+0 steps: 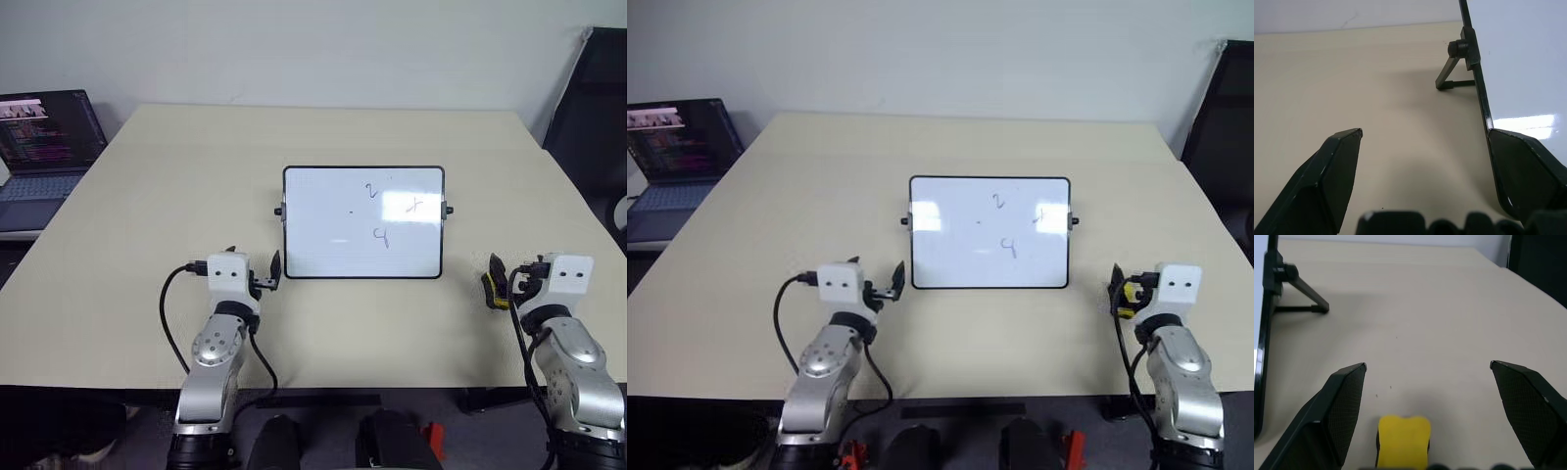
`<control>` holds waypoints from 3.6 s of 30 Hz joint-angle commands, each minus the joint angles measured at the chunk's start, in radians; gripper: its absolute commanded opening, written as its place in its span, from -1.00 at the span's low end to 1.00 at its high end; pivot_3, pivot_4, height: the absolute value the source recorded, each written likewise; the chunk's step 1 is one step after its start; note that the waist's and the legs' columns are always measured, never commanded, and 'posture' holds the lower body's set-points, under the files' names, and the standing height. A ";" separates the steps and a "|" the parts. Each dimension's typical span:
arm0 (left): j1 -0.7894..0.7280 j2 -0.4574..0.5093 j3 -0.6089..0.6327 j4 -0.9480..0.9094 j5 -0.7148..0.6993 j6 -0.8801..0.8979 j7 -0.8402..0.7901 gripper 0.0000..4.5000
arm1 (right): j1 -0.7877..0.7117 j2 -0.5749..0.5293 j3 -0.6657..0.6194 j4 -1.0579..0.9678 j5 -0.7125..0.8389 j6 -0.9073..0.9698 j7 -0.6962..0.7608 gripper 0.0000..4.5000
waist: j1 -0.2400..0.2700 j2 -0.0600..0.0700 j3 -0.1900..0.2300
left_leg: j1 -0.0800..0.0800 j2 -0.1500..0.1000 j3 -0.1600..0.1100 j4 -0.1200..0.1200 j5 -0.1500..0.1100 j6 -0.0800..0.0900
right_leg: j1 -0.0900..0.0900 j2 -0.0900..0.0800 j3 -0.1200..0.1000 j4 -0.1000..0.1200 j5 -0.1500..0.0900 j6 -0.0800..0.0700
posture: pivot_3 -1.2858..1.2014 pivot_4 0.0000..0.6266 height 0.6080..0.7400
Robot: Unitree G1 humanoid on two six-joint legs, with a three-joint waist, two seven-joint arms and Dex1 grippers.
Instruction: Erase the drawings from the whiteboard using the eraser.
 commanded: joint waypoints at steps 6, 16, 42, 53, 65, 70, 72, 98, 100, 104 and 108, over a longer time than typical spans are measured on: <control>0.012 -0.017 -0.023 -0.075 0.013 -0.004 0.022 1.00 | -0.063 -0.030 0.003 -0.018 -0.003 0.001 0.023 0.98 | -0.001 0.000 0.000 | 0.000 0.000 0.000 0.000 0.000 0.000 | 0.000 0.000 0.000 0.000 0.000 0.000 | 0.03 -0.52 1.00; -0.012 -0.008 -0.017 -0.042 0.010 -0.026 0.008 1.00 | -0.061 -0.028 -0.001 -0.039 -0.003 0.007 0.019 0.98 | -0.001 0.000 0.000 | 0.000 0.000 0.000 -0.001 0.000 0.000 | 0.000 0.000 0.000 -0.001 0.000 0.000 | 0.03 -0.52 1.00; -0.338 0.272 -0.355 0.186 -0.253 -0.057 -0.984 1.00 | 0.020 0.001 -0.113 -0.201 0.226 0.456 -0.044 0.98 | -0.005 0.003 0.002 | -0.001 0.001 -0.001 -0.002 0.000 0.000 | -0.001 0.003 -0.001 -0.001 -0.001 -0.001 | 0.03 -0.52 1.00; -0.356 0.263 -0.334 0.208 -0.235 -0.081 -0.974 1.00 | -0.025 -0.020 -0.081 -0.120 0.202 0.448 -0.029 0.98 | -0.005 0.004 0.002 | -0.001 0.001 -0.002 -0.002 0.000 0.000 | -0.001 0.003 -0.001 -0.001 -0.001 -0.001 | 0.03 -0.52 1.00; -0.363 0.278 -0.325 0.213 -0.232 -0.078 -0.964 1.00 | -0.031 -0.018 -0.072 -0.094 0.194 0.440 -0.024 0.42 | -0.005 0.004 0.002 | -0.001 0.001 -0.002 -0.002 0.000 0.000 | -0.001 0.003 -0.001 -0.001 -0.001 -0.001 | 0.03 -0.52 1.00; -0.367 0.281 -0.327 0.221 -0.224 -0.086 -0.961 1.00 | -0.033 -0.015 -0.076 -0.093 0.195 0.434 -0.027 -0.37 | -0.005 0.004 0.002 | -0.001 0.001 -0.001 -0.002 0.000 0.000 | -0.001 0.003 0.000 -0.001 -0.001 -0.001 | 0.03 -0.52 1.00; -0.374 0.280 -0.326 0.232 -0.219 -0.092 -0.962 1.00 | -0.032 -0.014 -0.076 -0.092 0.191 0.430 -0.030 -0.47 | -0.005 0.004 0.002 | -0.001 0.001 -0.002 -0.002 0.000 0.000 | -0.001 0.003 -0.001 -0.001 -0.001 -0.001 | 0.03 -0.52 1.00; -0.544 0.219 -0.282 0.528 -0.014 -0.364 -0.707 1.00 | -0.413 0.063 0.196 0.126 -0.024 0.038 0.018 -0.47 | -0.003 0.004 0.003 | -0.002 0.001 -0.001 -0.002 0.000 0.000 | -0.002 0.004 -0.001 0.000 0.000 -0.001 | 0.03 -0.52 1.00; -0.545 0.215 -0.278 0.527 -0.015 -0.364 -0.702 1.00 | -0.446 0.059 0.208 0.170 -0.036 0.027 0.026 -0.47 | -0.003 0.004 0.003 | -0.002 0.001 -0.002 -0.002 0.000 0.000 | -0.002 0.004 -0.001 0.000 0.000 -0.001 | 0.03 -0.52 1.00; -0.537 0.216 -0.275 0.516 -0.012 -0.360 -0.692 1.00 | -0.481 0.056 0.217 0.227 -0.057 0.022 0.040 -0.47 | -0.003 0.004 0.003 | -0.002 0.001 -0.002 -0.002 0.000 0.000 | -0.002 0.004 -0.001 0.000 0.000 -0.001 | 0.03 -0.52 1.00; -0.523 0.216 -0.271 0.500 -0.009 -0.352 -0.681 1.00 | -0.488 0.050 0.221 0.252 -0.070 0.042 0.042 -0.47 | -0.003 0.004 0.003 | -0.002 0.001 -0.001 -0.002 0.000 0.000 | -0.002 0.004 0.000 0.000 0.000 -0.001 | 0.03 -0.52 1.00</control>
